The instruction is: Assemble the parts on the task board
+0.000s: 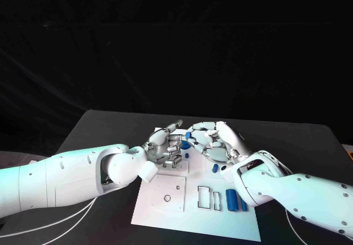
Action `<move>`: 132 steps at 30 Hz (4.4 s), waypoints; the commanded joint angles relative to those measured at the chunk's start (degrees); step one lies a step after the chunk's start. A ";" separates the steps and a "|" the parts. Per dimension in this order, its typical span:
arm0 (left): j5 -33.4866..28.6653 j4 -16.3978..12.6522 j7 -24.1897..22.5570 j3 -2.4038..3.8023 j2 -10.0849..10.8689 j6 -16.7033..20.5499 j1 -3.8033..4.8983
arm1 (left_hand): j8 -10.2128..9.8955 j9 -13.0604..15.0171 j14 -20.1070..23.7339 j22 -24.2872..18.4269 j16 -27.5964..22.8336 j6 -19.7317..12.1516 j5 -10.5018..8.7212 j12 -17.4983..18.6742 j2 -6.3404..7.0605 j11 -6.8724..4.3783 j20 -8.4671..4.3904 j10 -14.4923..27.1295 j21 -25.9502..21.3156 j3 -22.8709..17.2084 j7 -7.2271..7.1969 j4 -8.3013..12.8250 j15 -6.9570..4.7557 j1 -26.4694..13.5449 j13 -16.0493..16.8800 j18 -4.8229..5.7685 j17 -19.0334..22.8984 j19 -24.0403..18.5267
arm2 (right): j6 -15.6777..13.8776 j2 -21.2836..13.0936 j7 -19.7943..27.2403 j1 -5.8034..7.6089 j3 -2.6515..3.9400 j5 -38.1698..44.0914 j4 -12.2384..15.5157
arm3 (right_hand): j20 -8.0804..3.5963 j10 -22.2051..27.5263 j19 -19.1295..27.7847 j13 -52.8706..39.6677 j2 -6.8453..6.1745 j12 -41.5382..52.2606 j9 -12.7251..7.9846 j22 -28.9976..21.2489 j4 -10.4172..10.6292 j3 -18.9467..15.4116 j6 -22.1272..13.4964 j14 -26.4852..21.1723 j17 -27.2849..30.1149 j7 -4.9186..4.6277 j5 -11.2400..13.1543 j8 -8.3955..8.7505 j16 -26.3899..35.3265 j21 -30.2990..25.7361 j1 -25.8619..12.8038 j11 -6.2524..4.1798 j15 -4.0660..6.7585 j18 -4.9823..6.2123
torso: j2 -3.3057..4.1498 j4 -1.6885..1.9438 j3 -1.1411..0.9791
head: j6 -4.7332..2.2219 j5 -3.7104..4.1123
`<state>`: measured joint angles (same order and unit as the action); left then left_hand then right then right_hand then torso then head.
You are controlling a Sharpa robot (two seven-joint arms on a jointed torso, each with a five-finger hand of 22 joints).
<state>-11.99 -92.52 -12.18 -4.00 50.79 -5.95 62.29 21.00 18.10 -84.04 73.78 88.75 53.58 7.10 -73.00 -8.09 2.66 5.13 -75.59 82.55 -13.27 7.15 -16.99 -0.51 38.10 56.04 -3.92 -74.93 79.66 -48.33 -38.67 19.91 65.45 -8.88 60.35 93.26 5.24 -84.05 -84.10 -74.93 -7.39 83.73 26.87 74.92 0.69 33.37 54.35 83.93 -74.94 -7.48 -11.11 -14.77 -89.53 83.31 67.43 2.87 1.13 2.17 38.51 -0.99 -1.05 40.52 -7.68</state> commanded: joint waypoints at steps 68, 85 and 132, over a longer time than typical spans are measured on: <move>7.57 5.92 -2.26 2.24 6.28 16.54 4.81 | -5.89 -2.44 0.41 -17.77 -6.88 -5.46 0.55 13.43 1.39 2.71 1.83 14.34 -9.34 3.83 3.03 0.14 1.84 11.17 -19.56 -3.23 2.68 -12.05 | 13.30 2.52 -25.37 0.38 -0.72 18.01 -2.14 | -0.07 -0.57 -1.98 -8.58 -0.03 0.08 -0.02 11.51 0.49 -1.21 0.57 5.97 -14.60 0.00 1.92 -0.28 -0.32 -0.27 -0.86 0.03 -0.16 -0.41 | -0.02 -0.10 0.10 | 1.22 -0.26; 3.59 3.99 -3.77 2.37 6.14 17.18 5.91 | -6.21 -2.83 2.15 -22.40 -9.10 -6.07 0.51 16.15 1.05 3.11 2.22 16.96 -12.70 5.23 3.42 0.12 2.20 12.51 -22.43 -4.02 6.51 -14.65 | 14.78 6.84 -28.47 -1.75 -1.31 24.60 -6.02 | -0.09 -0.59 -2.02 -8.60 -0.22 0.09 -0.03 11.55 0.68 -1.44 0.69 5.95 -14.53 0.02 1.74 -0.34 -0.29 -0.22 -1.21 0.01 -0.13 -0.42 | 0.09 0.17 -0.02 | 2.27 -0.47; 5.63 2.87 -3.40 2.37 5.26 15.37 6.16 | -6.38 -3.04 2.36 -23.37 -9.33 -6.44 0.54 16.77 1.21 3.26 2.35 17.20 -13.56 5.94 3.59 0.06 2.33 13.62 -23.15 -4.15 6.97 -14.98 | 20.95 10.13 -33.72 -3.21 -1.52 35.35 -9.34 | -0.14 -0.41 -1.73 -8.39 -0.67 -0.14 -0.13 11.31 0.71 -1.73 0.63 5.88 -14.19 0.10 2.29 -0.29 -0.18 -0.76 -1.39 -0.08 -0.06 -0.29 | 0.04 0.04 -0.05 | 3.71 -1.05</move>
<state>-6.64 -89.50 -15.10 -1.69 56.18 10.71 68.36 14.95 15.12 -82.09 50.43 79.73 47.62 7.52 -56.52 -6.57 5.94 7.38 -58.77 69.28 -7.75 10.84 -16.99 1.86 51.38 32.98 -7.54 -67.92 64.89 -28.12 -28.64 -13.21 62.29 -10.40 93.79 83.96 5.24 -84.04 -84.10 -74.91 -7.79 83.73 26.75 74.94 1.42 31.84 54.67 83.92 -74.92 -7.34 -9.16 -14.87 -89.53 82.84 66.41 2.87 1.13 2.17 38.57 -0.95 -1.08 44.19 -8.70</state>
